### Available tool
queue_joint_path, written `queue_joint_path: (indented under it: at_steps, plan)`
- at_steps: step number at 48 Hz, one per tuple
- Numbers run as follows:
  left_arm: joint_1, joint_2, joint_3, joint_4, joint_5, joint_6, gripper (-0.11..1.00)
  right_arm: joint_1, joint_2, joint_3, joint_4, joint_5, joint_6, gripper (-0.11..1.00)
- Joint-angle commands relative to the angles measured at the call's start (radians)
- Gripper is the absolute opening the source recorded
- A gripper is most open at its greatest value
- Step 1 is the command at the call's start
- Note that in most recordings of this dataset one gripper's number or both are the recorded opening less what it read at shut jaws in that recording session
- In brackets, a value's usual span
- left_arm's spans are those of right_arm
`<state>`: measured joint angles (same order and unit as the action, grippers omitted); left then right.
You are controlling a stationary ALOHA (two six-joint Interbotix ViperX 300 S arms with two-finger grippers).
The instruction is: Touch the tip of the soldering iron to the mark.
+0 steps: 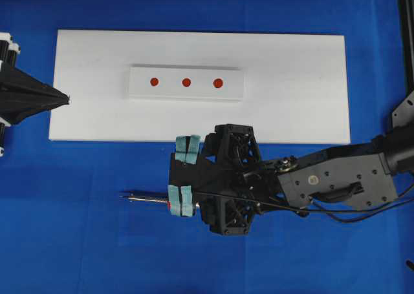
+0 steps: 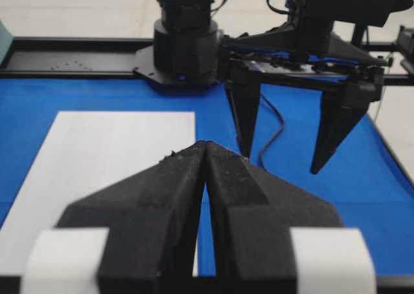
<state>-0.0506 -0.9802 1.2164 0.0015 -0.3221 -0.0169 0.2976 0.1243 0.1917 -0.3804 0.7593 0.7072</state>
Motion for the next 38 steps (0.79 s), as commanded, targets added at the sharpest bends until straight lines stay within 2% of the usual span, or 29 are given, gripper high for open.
queue_joint_path:
  at_steps: [1,15,24,32,38]
  plan:
    - [-0.006,0.005,-0.014,0.002,-0.006,-0.002,0.02,-0.025,-0.032,-0.008,-0.015,0.0,-0.009,0.85]
    - [-0.008,0.005,-0.014,0.002,-0.008,-0.002,0.02,-0.198,-0.046,-0.008,-0.011,-0.009,-0.172,0.85]
    - [-0.014,0.005,-0.014,0.002,-0.008,-0.002,0.02,-0.301,-0.052,-0.008,0.002,-0.049,-0.239,0.85]
    - [-0.02,0.005,-0.014,0.002,-0.008,-0.002,0.02,-0.307,-0.091,0.002,0.003,-0.043,-0.262,0.85]
    - [-0.018,0.005,-0.014,0.002,-0.009,-0.008,0.02,-0.305,-0.198,0.069,0.003,-0.046,-0.265,0.85]
